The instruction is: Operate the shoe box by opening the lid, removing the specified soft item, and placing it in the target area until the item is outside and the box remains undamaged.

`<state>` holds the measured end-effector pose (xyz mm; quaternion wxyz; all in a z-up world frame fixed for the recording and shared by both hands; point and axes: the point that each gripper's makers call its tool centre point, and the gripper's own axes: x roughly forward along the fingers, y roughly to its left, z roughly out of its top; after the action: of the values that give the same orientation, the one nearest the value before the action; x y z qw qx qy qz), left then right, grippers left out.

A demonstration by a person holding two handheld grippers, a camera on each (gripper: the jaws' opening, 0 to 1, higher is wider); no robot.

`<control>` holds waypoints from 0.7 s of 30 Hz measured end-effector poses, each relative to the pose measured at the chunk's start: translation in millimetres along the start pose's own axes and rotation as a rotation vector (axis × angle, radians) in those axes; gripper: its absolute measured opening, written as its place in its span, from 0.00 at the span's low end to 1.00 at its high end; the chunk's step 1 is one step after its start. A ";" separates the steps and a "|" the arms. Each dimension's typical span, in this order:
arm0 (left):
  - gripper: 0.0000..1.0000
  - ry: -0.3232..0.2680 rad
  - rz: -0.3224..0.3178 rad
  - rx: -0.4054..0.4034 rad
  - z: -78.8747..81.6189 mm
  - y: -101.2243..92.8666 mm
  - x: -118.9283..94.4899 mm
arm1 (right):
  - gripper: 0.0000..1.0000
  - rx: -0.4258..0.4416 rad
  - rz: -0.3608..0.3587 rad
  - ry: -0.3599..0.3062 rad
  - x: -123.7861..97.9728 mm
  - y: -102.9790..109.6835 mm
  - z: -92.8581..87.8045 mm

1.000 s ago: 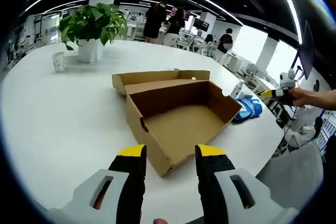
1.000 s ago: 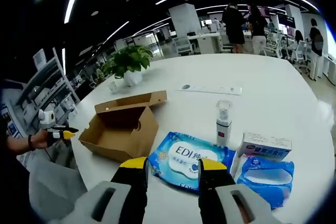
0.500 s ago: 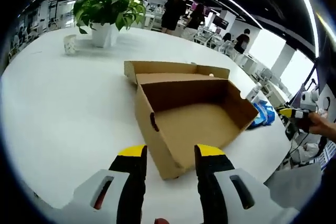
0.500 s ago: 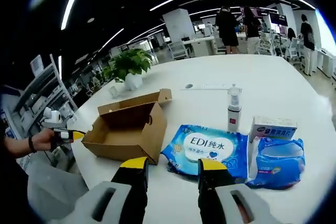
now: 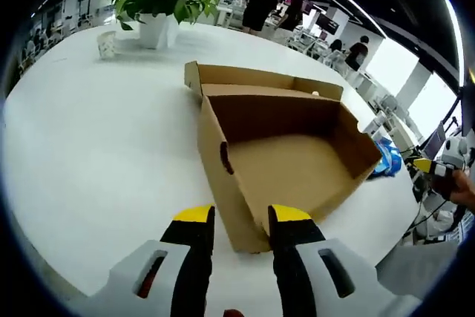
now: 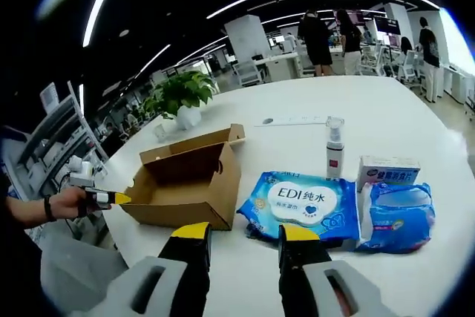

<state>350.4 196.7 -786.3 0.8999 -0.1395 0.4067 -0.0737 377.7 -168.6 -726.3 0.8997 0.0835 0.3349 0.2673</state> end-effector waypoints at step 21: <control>0.13 -0.084 0.077 -0.036 3.8 6.6 -4.1 | 0.33 -0.017 0.061 -0.014 49.4 35.9 44.3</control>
<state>350.7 204.8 -783.1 0.9156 -0.1430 0.3749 -0.0258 422.3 -110.5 -708.3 0.8941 0.0877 0.3235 0.2970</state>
